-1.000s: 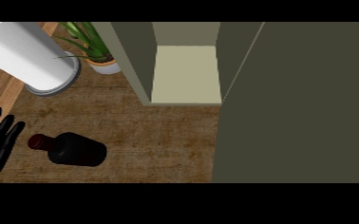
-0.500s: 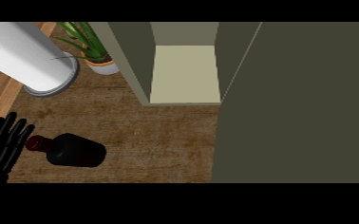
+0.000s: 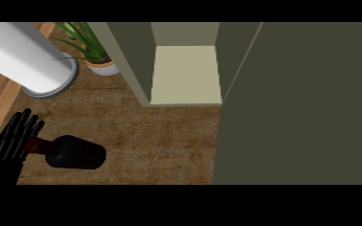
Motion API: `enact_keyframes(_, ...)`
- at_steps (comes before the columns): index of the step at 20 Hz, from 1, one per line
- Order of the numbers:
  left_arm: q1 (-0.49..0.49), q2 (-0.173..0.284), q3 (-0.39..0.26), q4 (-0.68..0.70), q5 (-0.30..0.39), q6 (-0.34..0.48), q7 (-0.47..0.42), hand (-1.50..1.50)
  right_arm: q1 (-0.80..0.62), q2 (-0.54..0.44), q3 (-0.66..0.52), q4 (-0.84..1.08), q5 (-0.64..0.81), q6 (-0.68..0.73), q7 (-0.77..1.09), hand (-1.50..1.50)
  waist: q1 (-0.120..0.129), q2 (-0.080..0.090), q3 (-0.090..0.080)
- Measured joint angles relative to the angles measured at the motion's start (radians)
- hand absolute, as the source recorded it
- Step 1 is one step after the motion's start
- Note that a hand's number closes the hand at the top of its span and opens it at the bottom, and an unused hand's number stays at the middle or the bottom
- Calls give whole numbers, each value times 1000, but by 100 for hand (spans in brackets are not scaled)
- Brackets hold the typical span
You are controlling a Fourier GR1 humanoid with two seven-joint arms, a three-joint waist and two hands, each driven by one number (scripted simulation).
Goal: Pick up the wine, place it into the cabinet and close the cabinet
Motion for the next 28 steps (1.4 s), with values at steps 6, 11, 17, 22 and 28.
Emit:
enact_keyframes(6, -69, 15, 29, 166, -27, -29, -68, -150, -13, -7, 9, -3, 1, -11, 9, -150, -5, 0, 0)
enact_keyframes(11, -116, 11, 27, 305, -67, -47, -136, -150, -29, -14, 4, -1, 2, -17, 17, -150, -4, 1, 0)
enact_keyframes(17, -167, -1, 13, 463, -114, -74, -230, -150, -31, -18, -5, 0, 0, -17, 17, -150, -4, 1, 0)
enact_keyframes(22, -177, 2, 14, 567, -143, -99, -309, -150, -29, -18, 0, 0, 0, -22, 14, -150, -2, 0, 0)
enact_keyframes(28, -197, -22, -2, 662, -181, -97, -382, -150, -30, -24, 6, -4, 0, -34, 24, -150, -3, 0, 0)
